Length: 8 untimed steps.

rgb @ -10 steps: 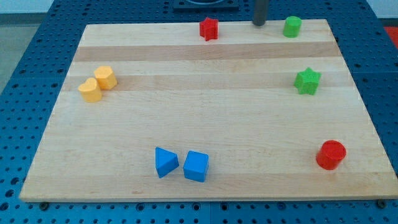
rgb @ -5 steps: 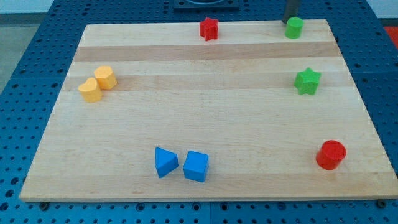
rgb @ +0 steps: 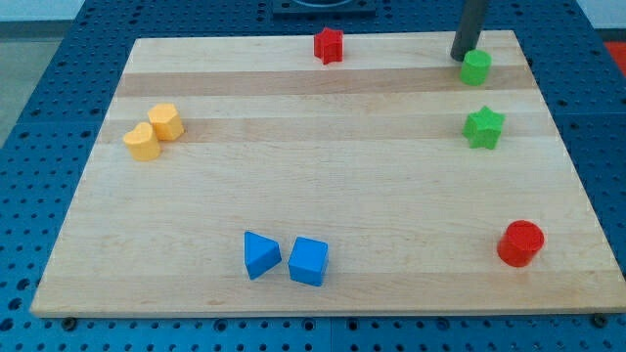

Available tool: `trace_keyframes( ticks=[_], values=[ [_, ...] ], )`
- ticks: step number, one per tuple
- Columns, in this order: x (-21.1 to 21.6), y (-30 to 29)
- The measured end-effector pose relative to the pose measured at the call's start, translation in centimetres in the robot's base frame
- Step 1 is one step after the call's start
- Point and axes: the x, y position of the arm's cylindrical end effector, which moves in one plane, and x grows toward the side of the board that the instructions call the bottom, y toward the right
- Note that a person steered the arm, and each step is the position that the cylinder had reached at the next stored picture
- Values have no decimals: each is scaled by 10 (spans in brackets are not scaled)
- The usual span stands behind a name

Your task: Push the green circle into the green star

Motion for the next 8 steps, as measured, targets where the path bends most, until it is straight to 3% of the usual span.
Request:
trace_keyframes(
  ticks=[3,5,8],
  values=[
    [30,5],
    [31,51],
    [51,50]
  ],
)
